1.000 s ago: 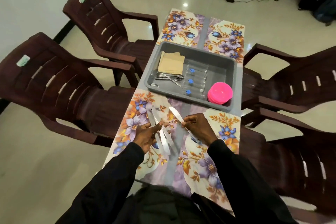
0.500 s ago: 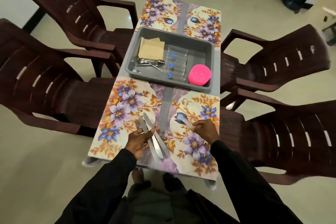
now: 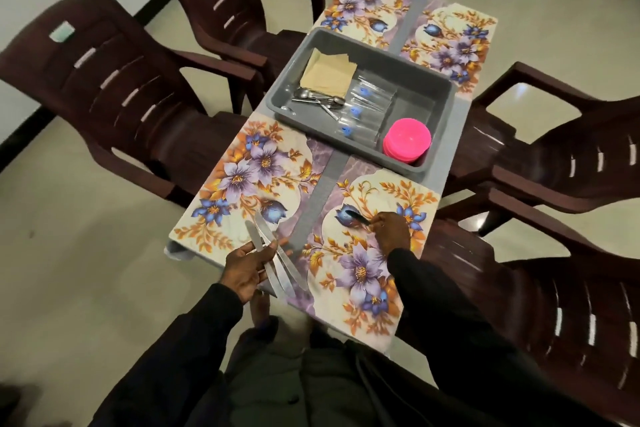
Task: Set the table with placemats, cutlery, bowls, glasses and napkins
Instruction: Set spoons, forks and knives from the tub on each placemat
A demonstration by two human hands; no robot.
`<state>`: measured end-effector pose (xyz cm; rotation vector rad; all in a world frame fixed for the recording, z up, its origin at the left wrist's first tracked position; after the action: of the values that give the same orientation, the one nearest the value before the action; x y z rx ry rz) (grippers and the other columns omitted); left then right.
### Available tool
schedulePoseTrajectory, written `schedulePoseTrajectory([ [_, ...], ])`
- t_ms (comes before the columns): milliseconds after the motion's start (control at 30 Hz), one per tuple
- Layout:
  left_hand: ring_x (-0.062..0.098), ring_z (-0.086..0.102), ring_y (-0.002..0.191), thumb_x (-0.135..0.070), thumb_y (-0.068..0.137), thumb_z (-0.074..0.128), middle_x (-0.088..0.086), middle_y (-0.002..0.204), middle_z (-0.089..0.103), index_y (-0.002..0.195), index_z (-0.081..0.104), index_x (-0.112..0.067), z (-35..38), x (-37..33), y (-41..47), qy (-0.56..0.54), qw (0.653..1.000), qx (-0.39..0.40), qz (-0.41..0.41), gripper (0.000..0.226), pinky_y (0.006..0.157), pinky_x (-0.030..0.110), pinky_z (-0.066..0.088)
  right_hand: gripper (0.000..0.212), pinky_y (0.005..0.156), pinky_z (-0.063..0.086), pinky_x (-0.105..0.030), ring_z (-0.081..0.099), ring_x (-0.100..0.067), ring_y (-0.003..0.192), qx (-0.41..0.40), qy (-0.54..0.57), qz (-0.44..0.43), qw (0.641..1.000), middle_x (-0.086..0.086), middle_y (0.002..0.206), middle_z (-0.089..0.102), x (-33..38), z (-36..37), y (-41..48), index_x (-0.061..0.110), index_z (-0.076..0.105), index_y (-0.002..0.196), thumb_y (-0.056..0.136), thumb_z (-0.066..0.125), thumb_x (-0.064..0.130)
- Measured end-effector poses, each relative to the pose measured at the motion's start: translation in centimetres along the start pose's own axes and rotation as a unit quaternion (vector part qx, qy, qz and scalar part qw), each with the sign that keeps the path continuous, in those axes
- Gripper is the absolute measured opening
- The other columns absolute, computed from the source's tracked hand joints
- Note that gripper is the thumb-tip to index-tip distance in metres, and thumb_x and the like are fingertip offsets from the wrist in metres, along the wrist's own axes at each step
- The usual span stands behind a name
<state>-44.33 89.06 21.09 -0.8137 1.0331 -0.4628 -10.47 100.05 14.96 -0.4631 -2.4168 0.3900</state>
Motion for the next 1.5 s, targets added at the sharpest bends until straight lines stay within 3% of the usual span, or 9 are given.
schedulePoseTrajectory([
  [200, 0.041, 0.066, 0.12, -0.013, 0.077, 0.083, 0.017, 0.124, 0.072, 0.127, 0.068, -0.001, 0.5, 0.7, -0.8, -0.004, 1.0, -0.023, 0.016, 0.054, 0.107, 0.06, 0.048, 0.024, 0.08, 0.059, -0.036, 0.07, -0.03, 0.089, -0.036, -0.055, -0.028, 0.997, -0.01, 0.092, 0.076, 0.0, 0.2, 0.7, 0.013, 0.082, 0.09, 0.086, 0.061, 0.002],
  [433, 0.046, 0.063, 0.121, -0.014, 0.071, 0.087, 0.021, 0.126, 0.07, 0.126, 0.069, 0.0, 2.0, 0.7, -0.7, -0.002, 0.999, -0.03, 0.02, 0.059, 0.106, 0.055, 0.051, 0.014, 0.077, 0.057, -0.043, 0.067, -0.034, 0.089, -0.071, -0.126, -0.083, 0.986, -0.014, 0.093, 0.072, -0.1, 0.3, 0.4, 0.012, 0.08, 0.096, 0.089, 0.068, 0.009],
  [567, 0.037, 0.07, 0.107, -0.011, 0.083, 0.081, 0.015, 0.116, 0.076, 0.123, 0.069, -0.003, 3.1, 0.4, -0.8, 0.003, 0.999, -0.038, 0.016, 0.042, 0.095, 0.048, 0.056, 0.015, 0.073, 0.056, -0.04, 0.065, -0.034, 0.088, -0.068, -0.121, -0.101, 0.985, -0.016, 0.094, 0.07, -0.1, 0.5, 0.3, 0.007, 0.079, 0.092, 0.092, 0.065, 0.009],
  [700, 0.03, 0.073, 0.101, -0.008, 0.09, 0.075, 0.013, 0.118, 0.075, 0.127, 0.067, 0.0, 4.0, 0.3, -0.7, 0.003, 1.0, -0.027, 0.013, 0.039, 0.098, 0.046, 0.055, 0.013, 0.074, 0.055, -0.039, 0.066, -0.034, 0.088, -0.073, -0.104, -0.101, 0.987, -0.017, 0.094, 0.071, 0.3, 0.5, 0.1, 0.004, 0.079, 0.093, 0.092, 0.066, 0.007],
  [933, 0.038, 0.068, 0.118, -0.009, 0.09, 0.074, 0.015, 0.124, 0.073, 0.132, 0.064, -0.001, 4.4, 0.6, -0.8, 0.008, 1.0, -0.01, 0.005, 0.044, 0.107, 0.052, 0.049, 0.015, 0.073, 0.054, -0.038, 0.065, -0.033, 0.09, -0.085, -0.119, -0.099, 0.984, -0.017, 0.095, 0.07, 0.3, 0.7, 0.1, 0.004, 0.078, 0.094, 0.093, 0.064, 0.009],
  [1067, 0.03, 0.073, 0.103, -0.008, 0.091, 0.073, 0.013, 0.12, 0.075, 0.131, 0.064, 0.001, 4.1, 0.2, -0.9, 0.01, 1.0, -0.021, 0.011, 0.042, 0.095, 0.044, 0.056, 0.013, 0.073, 0.053, -0.039, 0.064, -0.034, 0.091, -0.091, -0.127, -0.096, 0.983, -0.017, 0.095, 0.07, 0.6, 0.8, 0.0, 0.004, 0.078, 0.094, 0.092, 0.066, 0.009],
  [1200, 0.023, 0.076, 0.085, -0.005, 0.093, 0.071, 0.008, 0.103, 0.079, 0.125, 0.067, -0.002, 4.1, -0.1, -1.0, 0.006, 1.0, -0.025, 0.015, 0.032, 0.082, 0.039, 0.059, 0.011, 0.073, 0.056, -0.043, 0.064, -0.034, 0.09, -0.09, -0.137, -0.096, 0.982, -0.017, 0.094, 0.068, 0.5, 1.2, -0.1, 0.003, 0.076, 0.092, 0.091, 0.068, 0.009],
  [1400, 0.025, 0.075, 0.088, -0.005, 0.092, 0.071, 0.006, 0.096, 0.08, 0.113, 0.07, -0.006, 4.4, -0.1, -1.2, 0.007, 0.999, -0.024, 0.02, 0.02, 0.097, 0.045, 0.055, 0.011, 0.07, 0.056, -0.041, 0.065, -0.031, 0.086, -0.091, -0.13, -0.094, 0.983, -0.014, 0.092, 0.069, 0.4, 1.4, 0.1, 0.005, 0.076, 0.09, 0.093, 0.066, 0.007],
  [1500, 0.026, 0.075, 0.09, -0.006, 0.092, 0.072, 0.008, 0.104, 0.079, 0.12, 0.069, -0.004, 4.4, -0.1, -1.3, 0.009, 1.0, -0.023, 0.019, 0.028, 0.097, 0.046, 0.056, 0.01, 0.07, 0.057, -0.041, 0.065, -0.03, 0.086, -0.087, -0.129, -0.095, 0.983, -0.013, 0.093, 0.069, 0.4, 1.3, 0.1, 0.007, 0.077, 0.091, 0.092, 0.067, 0.008],
])
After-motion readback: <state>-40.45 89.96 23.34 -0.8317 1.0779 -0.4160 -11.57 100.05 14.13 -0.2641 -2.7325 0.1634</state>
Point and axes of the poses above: each hand's wrist, its own y-axis towards the middle knuckle, its own z-axis out of the palm, x = y × z, the point moved 6 cm from there along y, towards the middle knuckle
